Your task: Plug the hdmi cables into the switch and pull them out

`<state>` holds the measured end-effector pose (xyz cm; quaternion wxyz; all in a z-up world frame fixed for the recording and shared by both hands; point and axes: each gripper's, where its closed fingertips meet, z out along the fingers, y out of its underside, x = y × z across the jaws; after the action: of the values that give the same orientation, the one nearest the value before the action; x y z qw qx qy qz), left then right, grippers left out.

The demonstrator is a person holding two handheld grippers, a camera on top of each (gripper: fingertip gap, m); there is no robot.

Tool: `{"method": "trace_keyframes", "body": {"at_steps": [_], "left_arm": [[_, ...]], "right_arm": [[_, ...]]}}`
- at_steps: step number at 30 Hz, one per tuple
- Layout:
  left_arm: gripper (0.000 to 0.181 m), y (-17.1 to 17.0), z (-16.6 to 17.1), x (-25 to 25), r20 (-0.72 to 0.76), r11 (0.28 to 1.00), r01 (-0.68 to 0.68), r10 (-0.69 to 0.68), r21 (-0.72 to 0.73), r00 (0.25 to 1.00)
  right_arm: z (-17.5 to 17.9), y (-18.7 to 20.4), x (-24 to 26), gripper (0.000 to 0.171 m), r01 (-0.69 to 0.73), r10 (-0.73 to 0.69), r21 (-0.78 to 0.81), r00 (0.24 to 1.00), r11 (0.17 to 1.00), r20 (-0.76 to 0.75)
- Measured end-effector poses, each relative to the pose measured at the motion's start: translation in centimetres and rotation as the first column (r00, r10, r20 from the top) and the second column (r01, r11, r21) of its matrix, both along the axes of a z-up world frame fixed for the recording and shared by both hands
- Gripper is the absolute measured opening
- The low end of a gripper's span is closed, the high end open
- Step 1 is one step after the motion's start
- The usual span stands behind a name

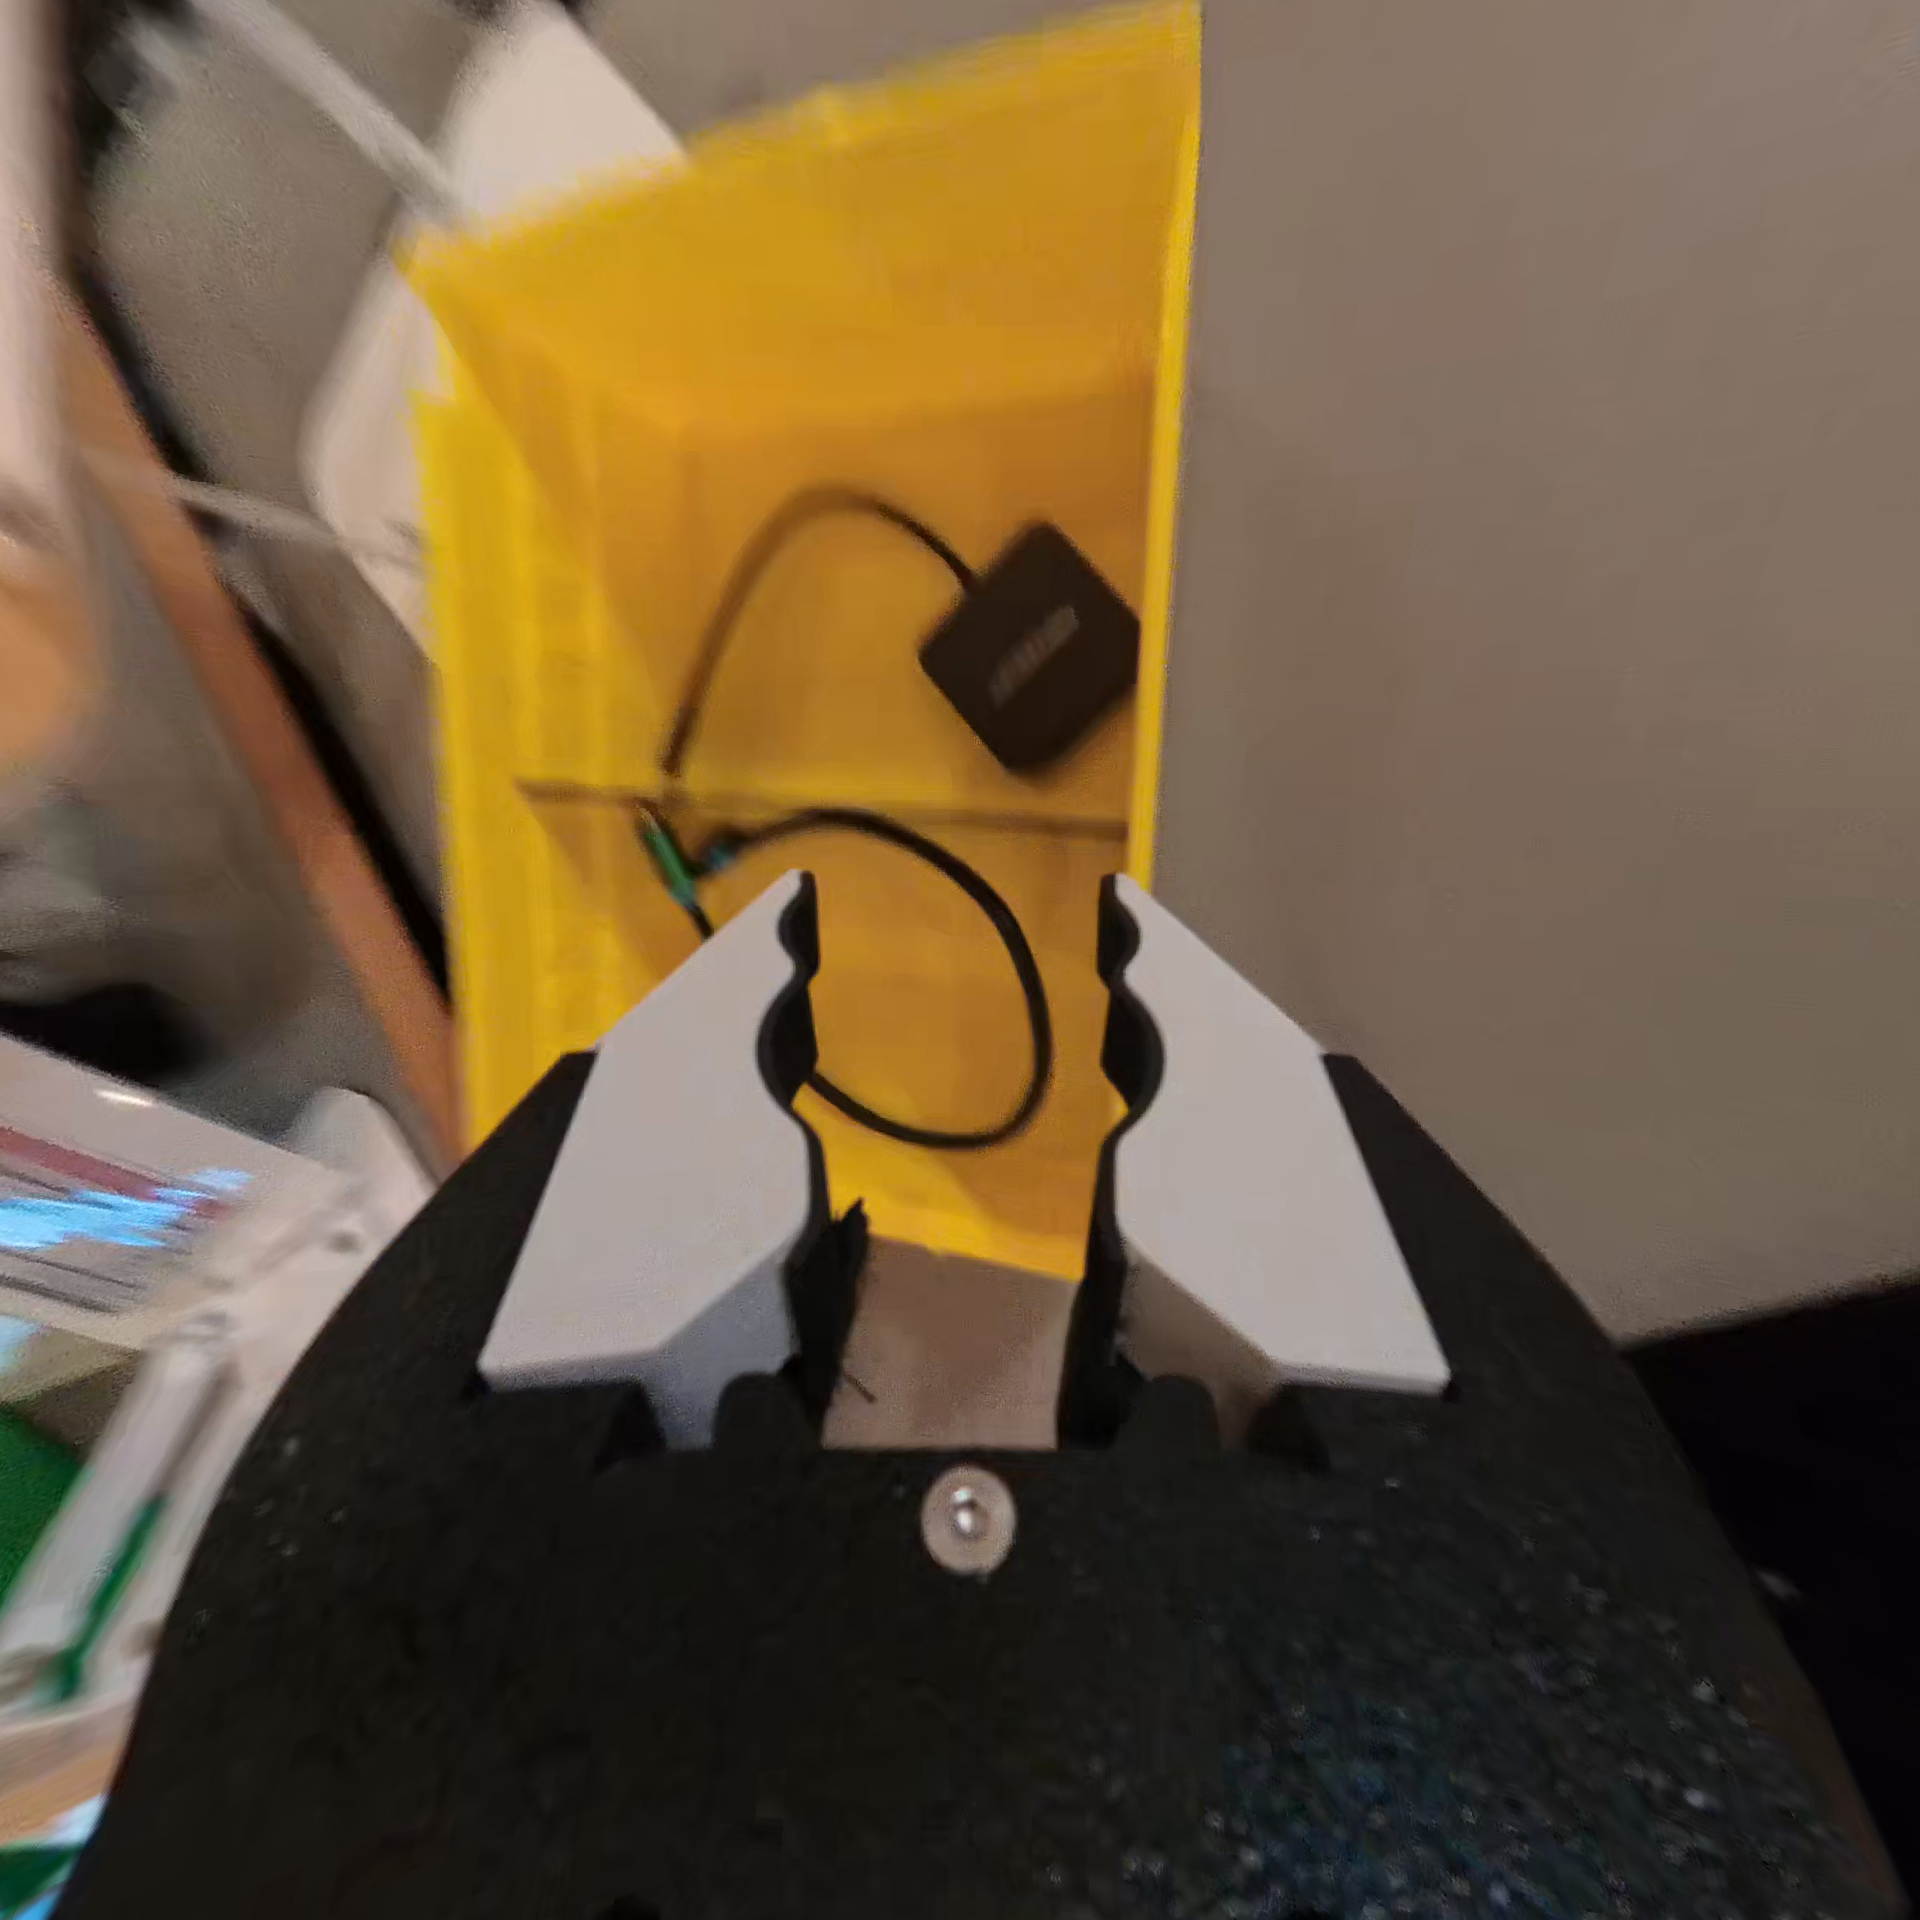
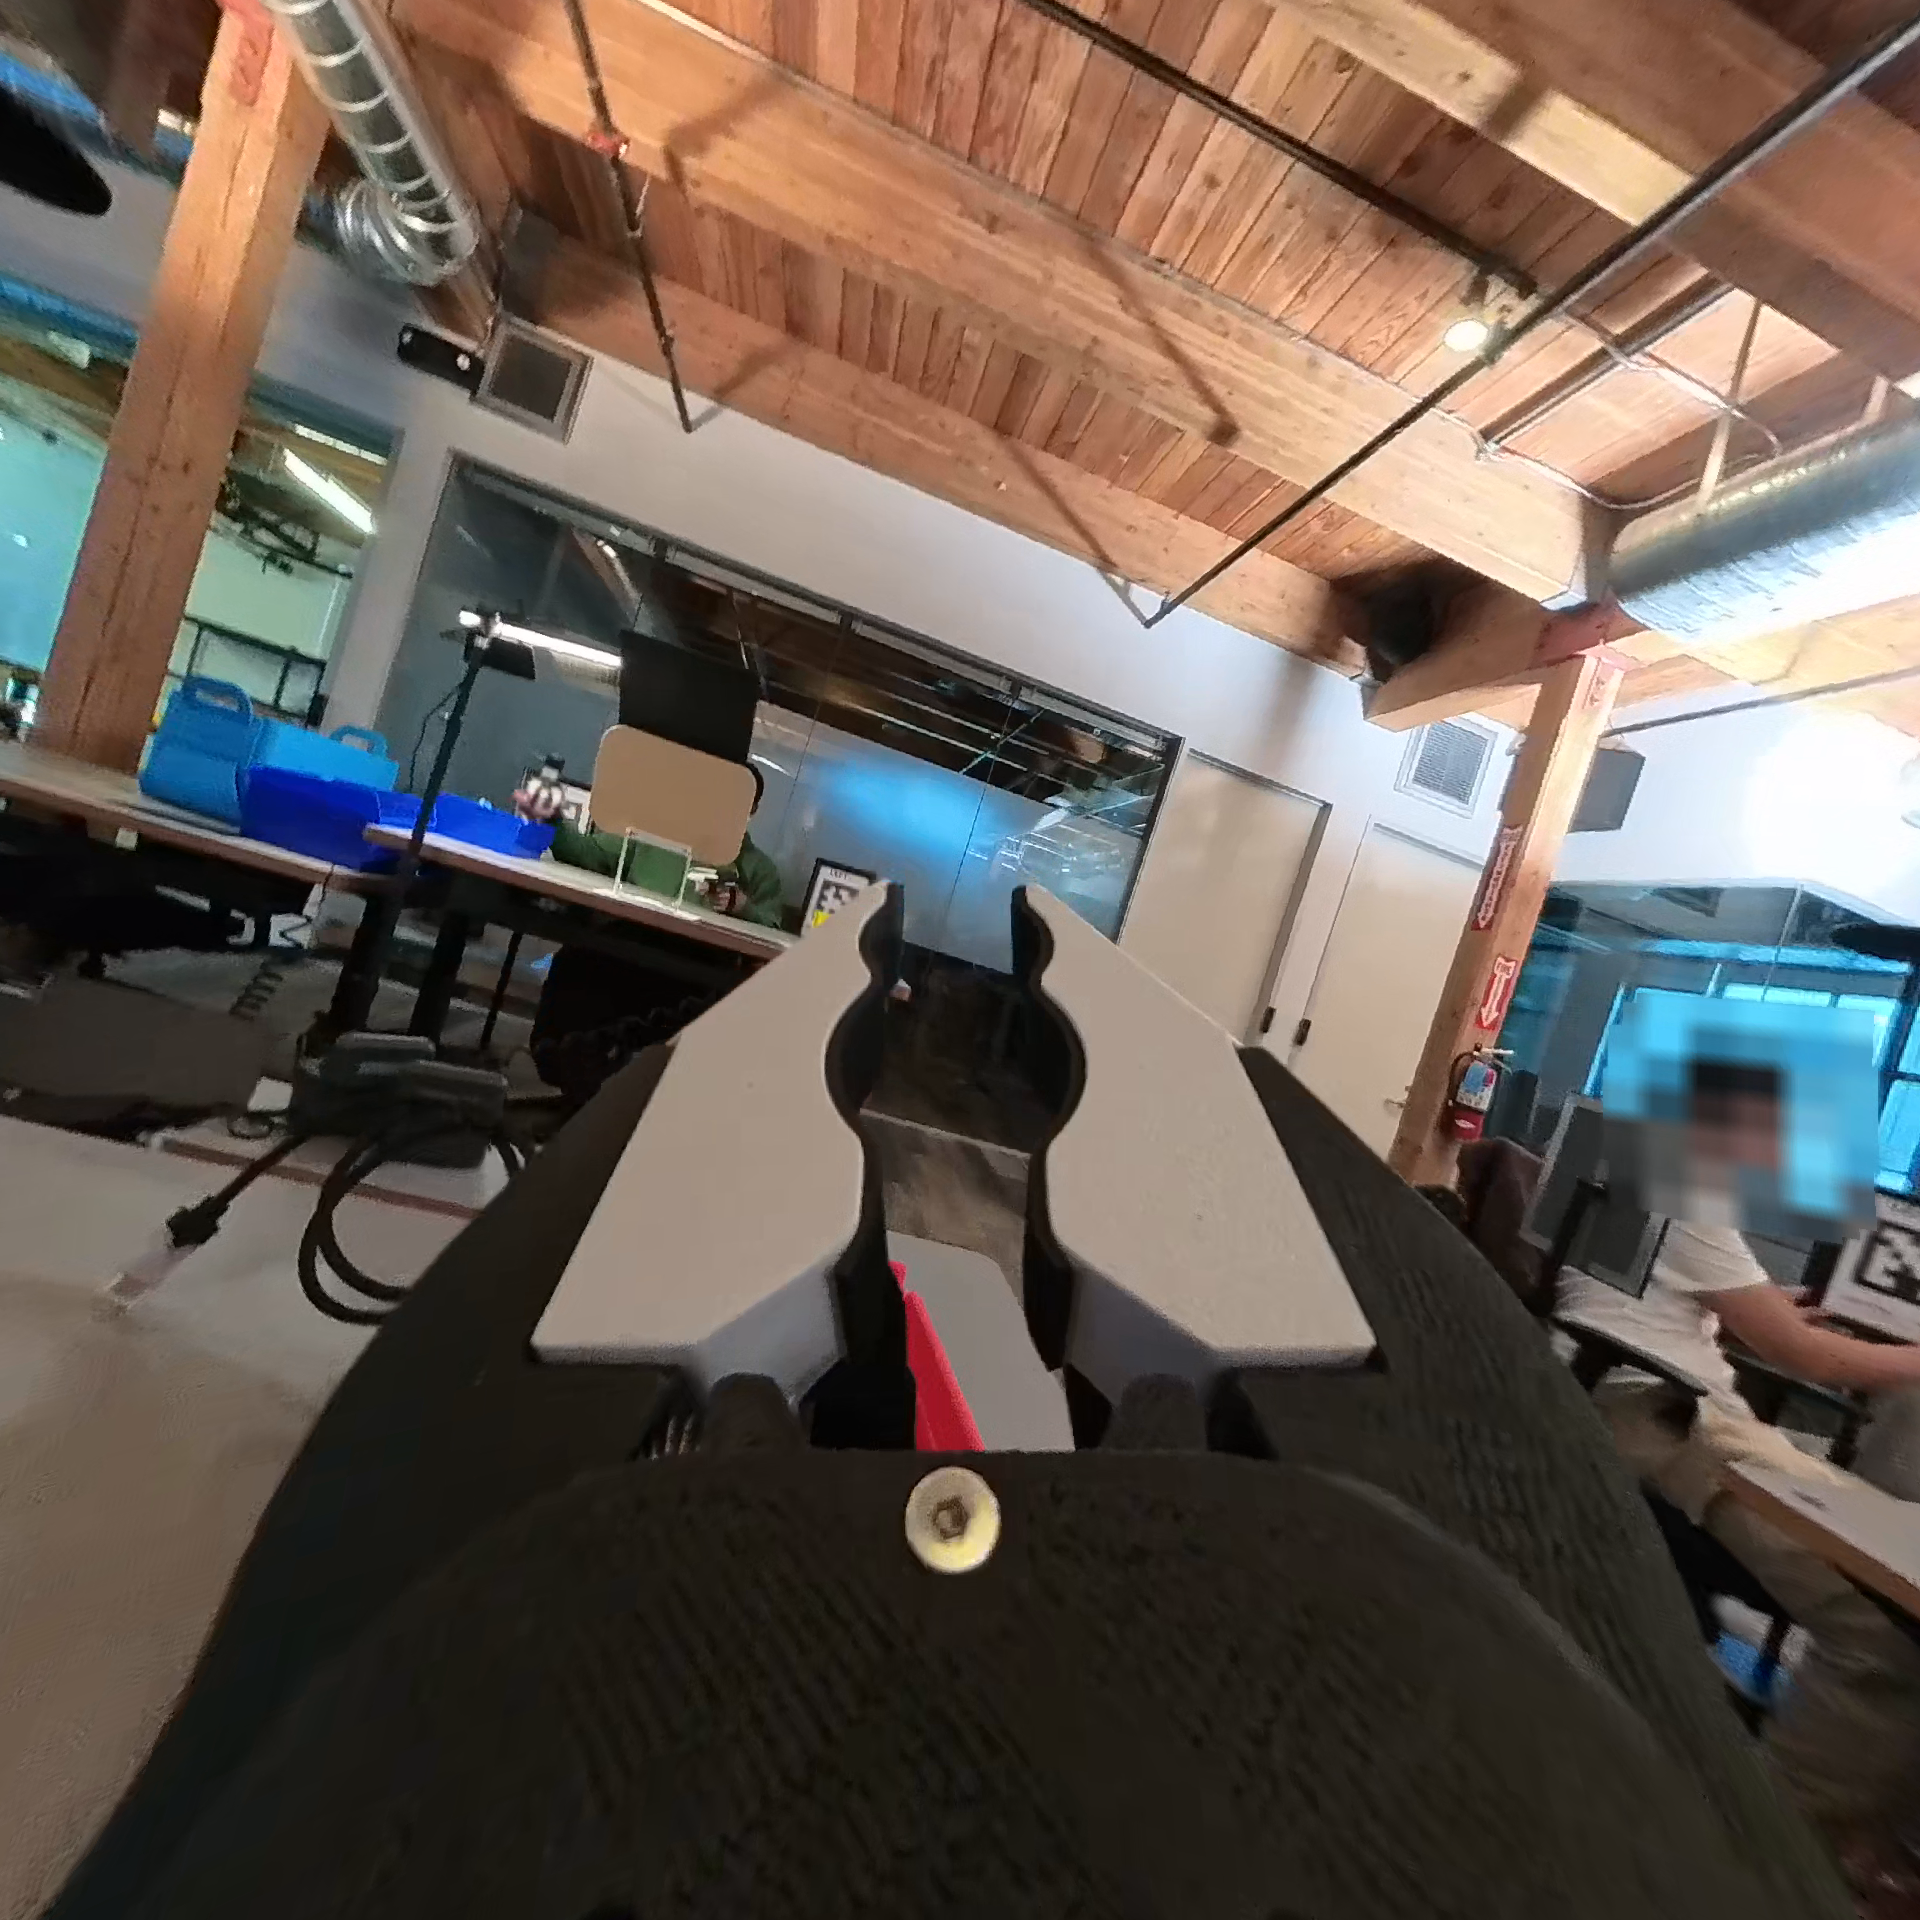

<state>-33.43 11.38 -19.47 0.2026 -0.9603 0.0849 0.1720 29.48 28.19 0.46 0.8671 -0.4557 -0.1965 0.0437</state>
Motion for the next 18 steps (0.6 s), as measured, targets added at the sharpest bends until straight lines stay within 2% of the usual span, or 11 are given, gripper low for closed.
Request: {"method": "trace_keyframes", "body": {"at_steps": [1,3,5,7,9,11,12,15,18], "left_arm": [[0.057,-1.7,-1.5,0.3,0.072,1.0,-0.004,0.006,-0.029,0.997],[0.067,-4.5,-4.0,1.7,0.222,0.998,0.013,0.001,-0.062,0.975],[0.077,-6.6,-5.9,1.9,0.254,0.996,-0.014,0.036,-0.088,0.967],[0.06,-8.3,-7.6,1.4,0.199,0.99,-0.035,0.061,-0.133,0.978],[0.019,-8.6,-8.3,1.3,0.146,0.991,-0.054,0.072,-0.121,0.987],[0.008,-7.9,-8.1,1.5,0.118,0.994,-0.089,0.096,-0.062,0.988],[0.006,-7.2,-7.9,2.4,0.148,0.995,-0.092,0.095,-0.025,0.984],[0.022,-4.4,-7.0,6.1,0.263,0.995,-0.045,0.02,0.088,0.965],[0.05,-2.0,-6.6,9.8,0.338,0.99,0.064,-0.103,0.126,0.935]], "right_arm": [[-0.1,-0.1,-0.6,0.019,0.01,-0.01,0.002,1.0,1.0,0.028],[-0.2,-0.1,-1.4,0.019,0.045,-0.046,0.015,0.995,0.999,0.083],[-0.3,-0.1,-1.8,0.019,0.082,-0.085,0.029,0.988,0.996,0.128],[-0.5,0.1,-2.1,0.019,0.099,-0.103,0.029,0.983,0.995,0.15],[-0.7,0.3,-2.4,0.019,0.099,-0.101,0.019,0.982,0.995,0.157],[-0.9,0.6,-2.7,0.019,0.101,-0.101,0.009,0.981,0.995,0.167],[-1.0,0.7,-2.8,0.019,0.105,-0.105,0.006,0.979,0.994,0.174],[-1.2,0.8,-2.8,0.019,0.128,-0.128,0.009,0.972,0.992,0.196],[-1.1,0.7,-2.5,0.019,0.146,-0.147,0.019,0.968,0.989,0.203]]}}
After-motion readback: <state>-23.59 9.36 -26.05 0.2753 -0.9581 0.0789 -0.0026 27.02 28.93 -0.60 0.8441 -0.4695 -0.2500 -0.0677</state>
